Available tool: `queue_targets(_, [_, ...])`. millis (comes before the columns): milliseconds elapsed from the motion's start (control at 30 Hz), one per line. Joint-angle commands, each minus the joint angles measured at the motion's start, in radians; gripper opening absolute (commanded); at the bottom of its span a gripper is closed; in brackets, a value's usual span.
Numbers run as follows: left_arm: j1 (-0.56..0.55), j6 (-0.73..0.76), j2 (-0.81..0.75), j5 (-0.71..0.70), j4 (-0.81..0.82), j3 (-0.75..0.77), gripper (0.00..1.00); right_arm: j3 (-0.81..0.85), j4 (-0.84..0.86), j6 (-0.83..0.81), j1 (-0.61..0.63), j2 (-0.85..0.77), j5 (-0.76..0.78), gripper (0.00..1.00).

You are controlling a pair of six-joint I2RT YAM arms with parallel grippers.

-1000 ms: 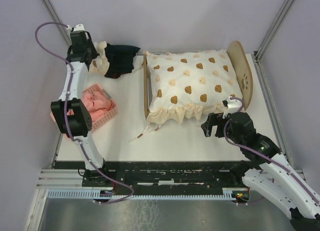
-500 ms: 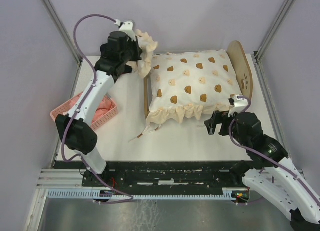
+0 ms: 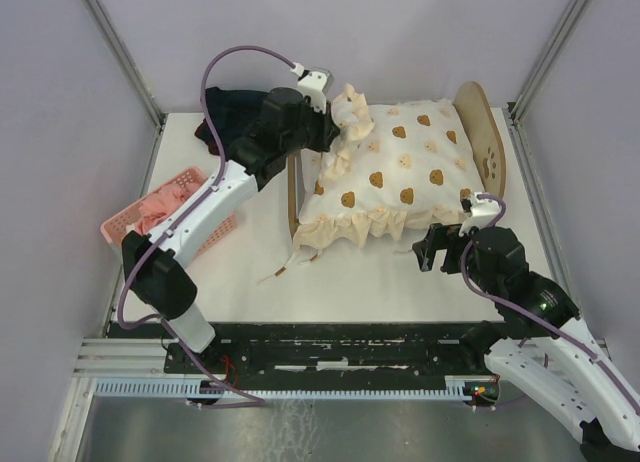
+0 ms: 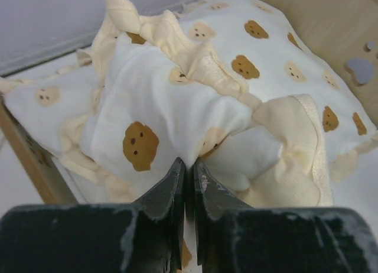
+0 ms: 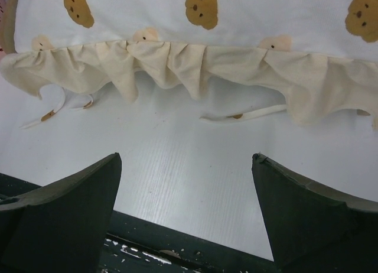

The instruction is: Set up the pet bed

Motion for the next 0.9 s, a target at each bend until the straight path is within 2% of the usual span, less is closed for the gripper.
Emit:
queue_targets(0, [-0.016,-0.063,0.002,0.094,0.076,-0.04,0.24,0.047,0.017,-0.012,0.0,0.009,0.029,0.99])
queue_targets(100, [-0.017,-0.113,-0.011,0.138,0.089,-0.069,0.42,0.068,0.015,-0.003,-0.001,0.025,0.04,0.99])
queue_targets(300, [-0.016,-0.159,-0.113,0.111,0.091,-0.176,0.64,0.14,0.062,0.005,-0.001,0.099,0.023,1.0])
queue_targets(333, [-0.017,-0.162,-0.14,0.107,0.093,-0.2,0.71,0.154,0.075,0.005,0.0,0.118,0.02,1.0])
queue_targets(400, [-0.016,-0.173,-0.192,0.102,0.097,-0.249,0.94,0.188,0.103,0.007,-0.001,0.16,0.01,0.97])
queue_targets(433, [-0.016,-0.174,-0.221,0.109,0.096,-0.273,1.0,0.204,0.12,0.008,-0.001,0.185,0.003,0.95])
queue_targets(633, [-0.016,-0.158,-0.407,0.107,0.057,-0.415,0.99,0.35,0.182,0.008,-0.001,0.376,-0.033,0.73])
queue_targets(867, [-0.016,-0.075,-0.672,0.095,0.005,-0.637,0.99,0.52,0.235,-0.005,0.002,0.595,-0.025,0.55])
